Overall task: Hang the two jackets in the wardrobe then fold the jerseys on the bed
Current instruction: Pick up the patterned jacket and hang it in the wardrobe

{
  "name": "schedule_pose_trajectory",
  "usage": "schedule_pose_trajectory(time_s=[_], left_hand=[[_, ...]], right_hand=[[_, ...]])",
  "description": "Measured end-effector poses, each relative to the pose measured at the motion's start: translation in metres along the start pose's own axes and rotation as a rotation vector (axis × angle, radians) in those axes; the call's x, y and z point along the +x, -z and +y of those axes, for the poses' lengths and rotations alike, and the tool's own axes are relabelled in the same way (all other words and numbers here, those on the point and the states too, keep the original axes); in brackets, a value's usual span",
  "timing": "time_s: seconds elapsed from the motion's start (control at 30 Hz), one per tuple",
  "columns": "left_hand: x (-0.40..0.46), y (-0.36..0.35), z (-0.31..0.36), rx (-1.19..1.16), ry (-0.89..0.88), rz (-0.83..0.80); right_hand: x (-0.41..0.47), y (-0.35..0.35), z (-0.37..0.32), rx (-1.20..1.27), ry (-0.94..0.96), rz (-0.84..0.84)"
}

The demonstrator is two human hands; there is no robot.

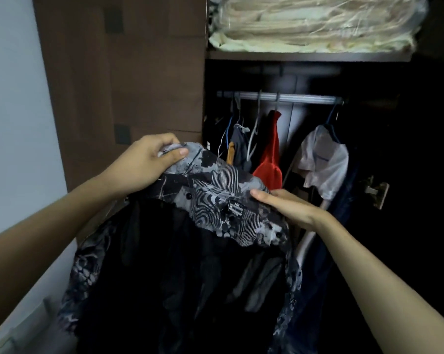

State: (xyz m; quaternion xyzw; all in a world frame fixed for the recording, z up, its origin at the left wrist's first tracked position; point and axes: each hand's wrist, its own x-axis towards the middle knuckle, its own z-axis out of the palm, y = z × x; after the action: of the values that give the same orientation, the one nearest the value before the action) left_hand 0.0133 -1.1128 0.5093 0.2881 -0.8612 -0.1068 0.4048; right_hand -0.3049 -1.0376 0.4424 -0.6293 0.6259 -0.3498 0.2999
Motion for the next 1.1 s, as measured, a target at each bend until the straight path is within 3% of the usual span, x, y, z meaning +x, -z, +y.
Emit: schedule_pose_trajectory(time_s=[0.07,0.2,0.3,0.53,0.67,0.9,1.0,1.1], left_hand=[[0.024,0.001,0.003,0.074,-0.01,-0.012],[0.064,-0.001,0.009,0.227,-0.08,-0.03],[0.074,-0.012,0.011,0.31,-0.076,-0.046],[0.067,-0.035,0.009,0.401,0.028,-0.041],[0.057,-0.036,0.003,0.44,0.067,-0.056],[0.053,-0.027,0.008,0.498,0.093,0.0],[0.047,-0.019,0.012,0.485,0.126,0.029],[0.041,-0.011,0.014,0.492,0.139,0.026]], right_hand=[[0.023,0.009,-0.006,0.103,-0.07,-0.019],[0.1,0.039,-0.026,0.379,-0.069,0.371],[0.17,0.069,-0.032,0.403,-0.047,0.51],[0.272,0.081,-0.041,0.792,-0.108,0.332],[0.298,0.08,-0.035,0.934,-0.052,0.458],[0.264,0.071,-0.009,0.884,0.157,0.581],[0.231,0.044,0.012,0.888,0.19,0.435],[0.205,0.034,0.028,1.067,0.084,0.257]])
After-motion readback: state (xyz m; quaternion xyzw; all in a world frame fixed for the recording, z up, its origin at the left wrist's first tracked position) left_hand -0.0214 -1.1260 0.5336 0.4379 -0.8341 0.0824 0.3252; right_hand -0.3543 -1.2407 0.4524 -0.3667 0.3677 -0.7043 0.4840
